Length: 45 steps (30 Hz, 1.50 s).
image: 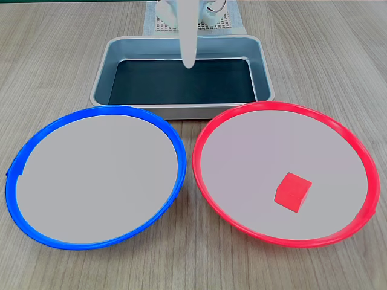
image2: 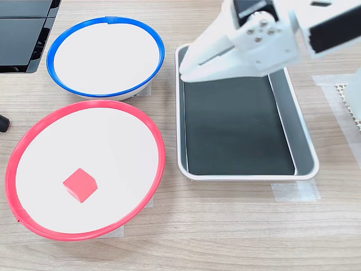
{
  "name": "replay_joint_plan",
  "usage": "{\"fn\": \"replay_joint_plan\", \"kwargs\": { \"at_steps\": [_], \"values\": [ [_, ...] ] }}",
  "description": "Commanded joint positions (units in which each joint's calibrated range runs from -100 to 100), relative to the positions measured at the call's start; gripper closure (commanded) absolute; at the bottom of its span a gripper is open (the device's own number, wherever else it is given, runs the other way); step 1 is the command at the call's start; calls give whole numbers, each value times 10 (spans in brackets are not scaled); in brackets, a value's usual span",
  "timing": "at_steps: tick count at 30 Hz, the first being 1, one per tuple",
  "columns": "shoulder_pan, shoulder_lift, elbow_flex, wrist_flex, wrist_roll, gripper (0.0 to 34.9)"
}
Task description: Move a red block from tray to red dish
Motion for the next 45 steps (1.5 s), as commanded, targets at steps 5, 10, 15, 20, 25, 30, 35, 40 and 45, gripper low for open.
{"fn": "replay_joint_plan", "kwargs": {
  "at_steps": [5, 10, 15, 20, 25, 30, 35, 40, 45],
  "values": [
    [15, -291, 162, 103, 7, 349],
    [15, -402, 162, 259, 5, 349],
    [17, -458, 162, 349, 3, 349],
    [20, -458, 162, 353, -2, 348],
    [11, -458, 162, 353, 3, 326],
    [11, -458, 162, 353, 3, 346],
    [11, -458, 162, 353, 3, 346],
    [11, -458, 162, 353, 3, 346],
    [11, -458, 162, 353, 3, 346]
  ]
}}
